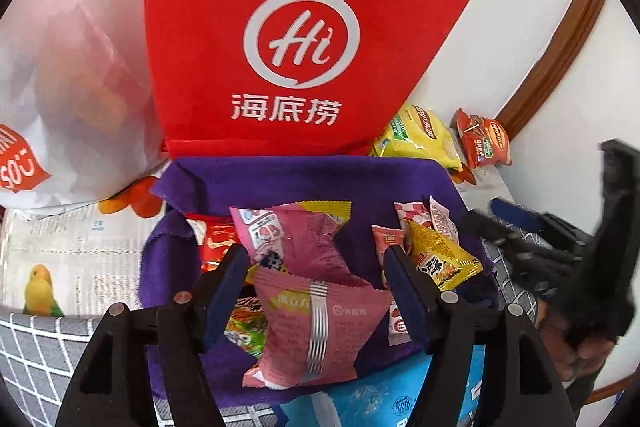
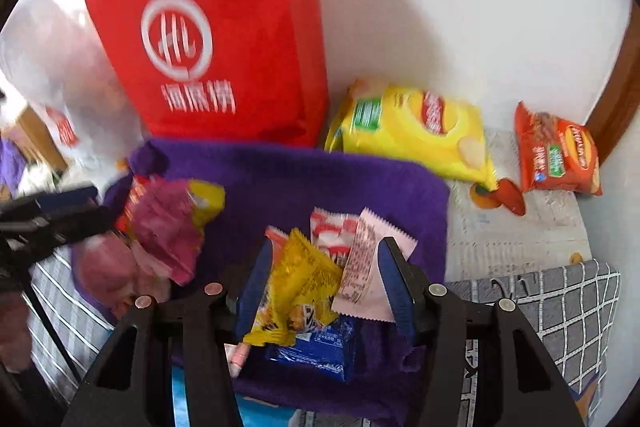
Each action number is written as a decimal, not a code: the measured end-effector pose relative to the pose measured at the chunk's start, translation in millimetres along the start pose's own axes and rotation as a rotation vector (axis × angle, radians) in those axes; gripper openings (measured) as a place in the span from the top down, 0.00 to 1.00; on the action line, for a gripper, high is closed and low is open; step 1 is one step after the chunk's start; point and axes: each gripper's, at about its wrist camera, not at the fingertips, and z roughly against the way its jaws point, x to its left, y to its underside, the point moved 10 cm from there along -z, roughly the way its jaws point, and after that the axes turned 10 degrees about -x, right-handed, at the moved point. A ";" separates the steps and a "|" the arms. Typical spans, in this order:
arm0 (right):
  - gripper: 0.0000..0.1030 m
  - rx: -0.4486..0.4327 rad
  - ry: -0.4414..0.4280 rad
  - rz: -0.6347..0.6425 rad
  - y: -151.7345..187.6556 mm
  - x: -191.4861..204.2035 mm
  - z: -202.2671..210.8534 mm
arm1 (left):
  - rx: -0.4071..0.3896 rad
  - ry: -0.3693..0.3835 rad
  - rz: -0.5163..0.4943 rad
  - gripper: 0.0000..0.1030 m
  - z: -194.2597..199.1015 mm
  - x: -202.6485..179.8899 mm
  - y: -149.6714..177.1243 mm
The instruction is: Organize snacks
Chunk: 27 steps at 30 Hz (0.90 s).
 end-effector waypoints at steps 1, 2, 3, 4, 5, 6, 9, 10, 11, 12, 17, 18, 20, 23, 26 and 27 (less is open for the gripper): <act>0.46 -0.018 0.001 -0.013 -4.6 -0.9 7.1 | -0.001 -0.003 0.005 0.34 2.9 0.3 -0.8; 0.46 -0.029 0.007 -0.021 -7.9 -1.8 12.3 | 0.000 -0.004 0.010 0.34 5.4 -0.2 -1.1; 0.46 -0.042 0.021 -0.033 -11.0 -3.0 20.2 | 0.000 -0.002 0.011 0.34 8.5 -1.1 -2.0; 0.46 -0.050 0.030 -0.044 -12.1 -4.0 25.4 | -0.007 -0.002 0.011 0.34 13.9 -2.6 -3.8; 0.46 -0.055 0.037 -0.058 -12.7 -4.8 31.3 | -0.012 -0.004 0.011 0.34 17.4 -3.6 -5.0; 0.46 -0.054 0.037 -0.071 -11.5 -4.4 38.0 | -0.018 -0.008 0.009 0.34 22.7 -4.8 -7.1; 0.46 -0.048 0.051 -0.082 -6.6 -1.0 60.8 | -0.042 -0.014 -0.009 0.34 40.0 -12.1 -14.1; 0.46 -0.053 0.061 -0.074 -5.2 -0.3 68.6 | -0.048 -0.016 -0.004 0.34 47.3 -14.6 -14.6; 0.46 -0.058 0.072 -0.061 -3.7 0.3 77.6 | -0.053 -0.010 -0.002 0.32 54.1 -17.6 -13.9; 0.45 -0.065 0.088 -0.055 -1.7 0.6 89.0 | -0.056 0.001 -0.007 0.30 61.2 -22.0 -12.1; 0.42 -0.098 0.128 -0.071 6.0 2.5 136.3 | -0.078 -0.005 -0.042 0.23 99.3 -39.2 6.3; 0.42 -0.105 0.128 -0.078 8.5 4.1 145.6 | -0.079 0.003 -0.045 0.22 106.1 -43.5 11.5; 0.42 -0.114 0.132 -0.079 14.2 7.9 161.7 | -0.087 0.009 -0.055 0.21 122.5 -51.4 23.4; 0.42 -0.131 0.145 -0.062 25.0 16.0 188.1 | -0.122 -0.014 -0.080 0.15 149.1 -60.2 40.3; 0.35 -0.140 0.138 -0.073 39.8 23.0 211.2 | -0.156 -0.039 -0.095 0.13 174.4 -67.2 57.4; 0.26 -0.150 0.137 -0.081 46.1 25.9 221.1 | -0.164 -0.048 -0.100 0.10 180.9 -68.6 62.2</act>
